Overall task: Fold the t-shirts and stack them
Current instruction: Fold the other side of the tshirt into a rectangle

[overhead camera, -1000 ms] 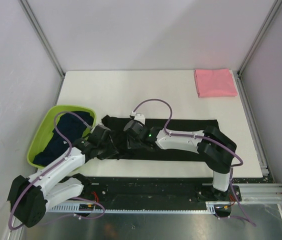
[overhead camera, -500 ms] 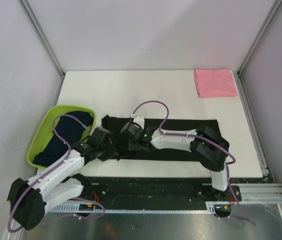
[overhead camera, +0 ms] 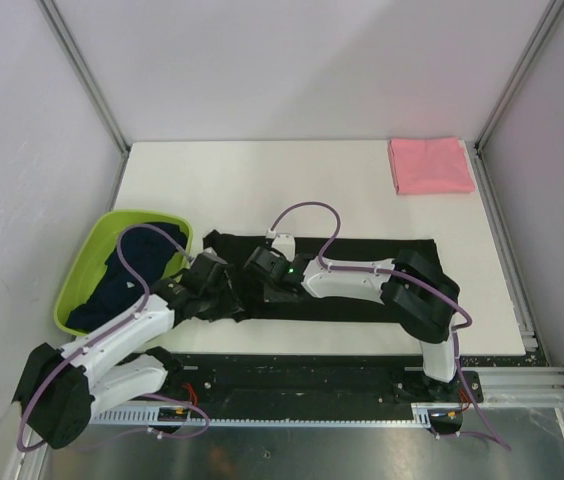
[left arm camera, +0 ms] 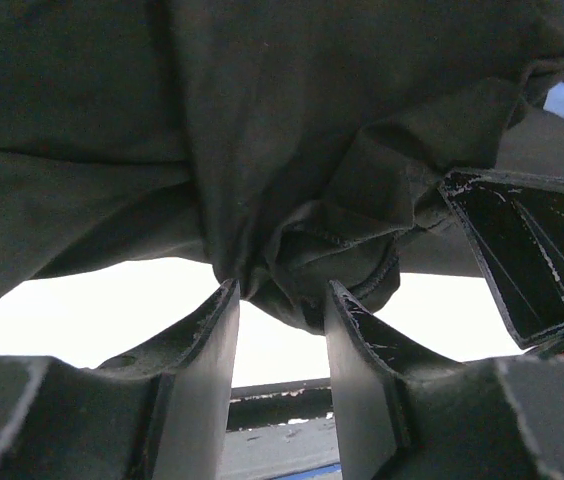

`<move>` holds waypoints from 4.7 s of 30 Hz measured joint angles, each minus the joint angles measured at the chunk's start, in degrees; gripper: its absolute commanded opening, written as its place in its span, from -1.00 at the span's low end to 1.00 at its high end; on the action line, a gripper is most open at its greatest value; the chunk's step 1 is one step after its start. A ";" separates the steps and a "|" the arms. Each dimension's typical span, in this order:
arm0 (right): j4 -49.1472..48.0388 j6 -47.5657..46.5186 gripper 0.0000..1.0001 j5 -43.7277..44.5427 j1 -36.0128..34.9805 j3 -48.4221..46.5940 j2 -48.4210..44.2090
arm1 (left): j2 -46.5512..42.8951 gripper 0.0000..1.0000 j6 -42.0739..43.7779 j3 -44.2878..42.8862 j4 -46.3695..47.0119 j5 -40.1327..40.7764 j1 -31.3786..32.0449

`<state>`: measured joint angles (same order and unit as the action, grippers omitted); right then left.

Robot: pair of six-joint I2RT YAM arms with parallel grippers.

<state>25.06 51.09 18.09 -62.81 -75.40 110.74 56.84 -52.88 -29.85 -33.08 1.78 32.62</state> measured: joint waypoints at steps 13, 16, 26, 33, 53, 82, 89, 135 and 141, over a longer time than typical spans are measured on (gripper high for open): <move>4.31 1.38 -0.80 2.08 -0.28 0.00 -2.12 | 3.63 -0.57 0.20 -0.55 1.81 0.13 4.00; 5.03 1.42 -0.69 2.49 -0.28 0.00 -2.45 | 3.85 -0.70 0.15 -0.50 2.01 0.15 4.00; 7.10 1.77 -0.30 3.63 0.55 0.24 -3.78 | 3.48 -1.00 0.39 0.26 2.19 -0.26 4.02; 7.43 1.95 -0.30 3.96 1.22 2.64 -6.34 | 2.19 -1.00 0.42 1.33 2.38 -2.23 4.33; 3.34 0.11 -0.70 2.84 -0.24 5.66 -7.17 | 2.08 -1.00 0.48 3.82 2.49 -5.22 5.51; 5.35 -0.04 -1.00 1.09 -0.17 9.05 -10.93 | -3.17 -1.00 2.45 -2.45 -5.07 -4.50 5.53; 5.55 0.90 -1.00 -0.15 -0.33 9.70 -12.72 | -3.39 -1.00 3.43 -6.10 -6.99 -0.90 5.40; -6.27 -1.29 -0.22 -14.45 16.81 -6.43 0.81 | 18.75 -0.13 19.06 -19.32 -1.53 7.23 -14.47; -4.57 -3.39 -0.35 -12.87 16.63 -6.60 0.28 | 16.57 -0.69 20.33 -19.34 -1.25 2.25 -14.67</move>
<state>20.49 47.70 5.21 -46.17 -82.00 111.02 73.41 -32.56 -49.19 -34.33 4.03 17.96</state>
